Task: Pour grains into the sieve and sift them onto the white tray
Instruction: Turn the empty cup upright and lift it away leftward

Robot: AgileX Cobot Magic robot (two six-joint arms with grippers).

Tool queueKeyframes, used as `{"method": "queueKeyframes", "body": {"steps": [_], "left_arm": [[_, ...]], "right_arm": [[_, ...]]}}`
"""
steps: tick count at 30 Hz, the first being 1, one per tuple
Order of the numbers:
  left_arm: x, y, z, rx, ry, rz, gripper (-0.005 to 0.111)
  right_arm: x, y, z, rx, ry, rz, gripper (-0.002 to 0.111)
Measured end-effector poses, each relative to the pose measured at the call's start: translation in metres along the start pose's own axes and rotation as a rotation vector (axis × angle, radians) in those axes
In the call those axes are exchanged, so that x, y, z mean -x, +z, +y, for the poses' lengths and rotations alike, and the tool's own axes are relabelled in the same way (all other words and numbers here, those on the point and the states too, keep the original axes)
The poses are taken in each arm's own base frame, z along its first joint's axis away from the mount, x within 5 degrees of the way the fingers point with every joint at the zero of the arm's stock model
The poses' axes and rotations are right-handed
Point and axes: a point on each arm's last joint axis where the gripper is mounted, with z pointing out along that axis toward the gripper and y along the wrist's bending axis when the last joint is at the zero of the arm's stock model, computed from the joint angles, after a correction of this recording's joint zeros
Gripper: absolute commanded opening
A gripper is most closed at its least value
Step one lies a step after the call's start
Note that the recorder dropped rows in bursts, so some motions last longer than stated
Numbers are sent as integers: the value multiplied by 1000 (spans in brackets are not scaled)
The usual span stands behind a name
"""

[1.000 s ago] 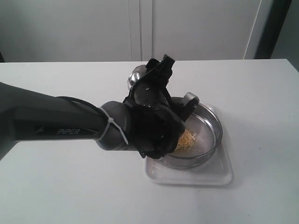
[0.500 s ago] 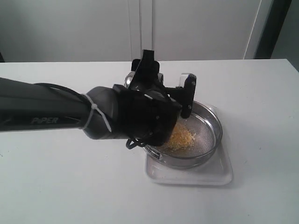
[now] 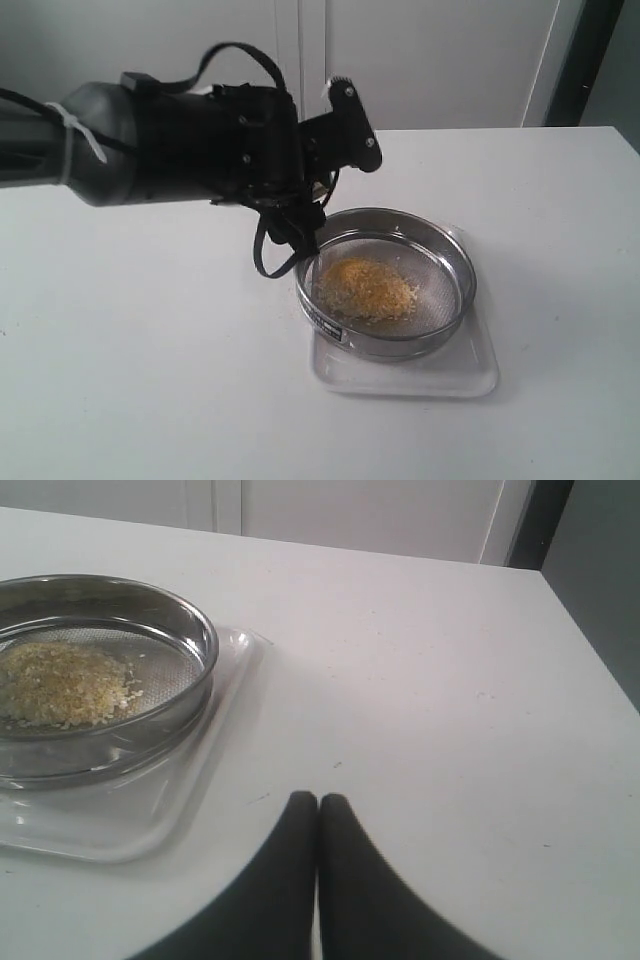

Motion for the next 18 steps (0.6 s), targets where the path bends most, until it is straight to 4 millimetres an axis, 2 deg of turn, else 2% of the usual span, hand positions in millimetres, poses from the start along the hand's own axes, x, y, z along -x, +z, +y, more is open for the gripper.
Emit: {"method": "queueKeyframes", "body": {"steps": [10,18], "left_arm": [[-25,1,34,-152,-301,33,0],[-49,6,59,-277,-456,52,0]], "right_arm": [[0,0,0,0,0,0,0],[0,0,0,0,0,0,0]]}}
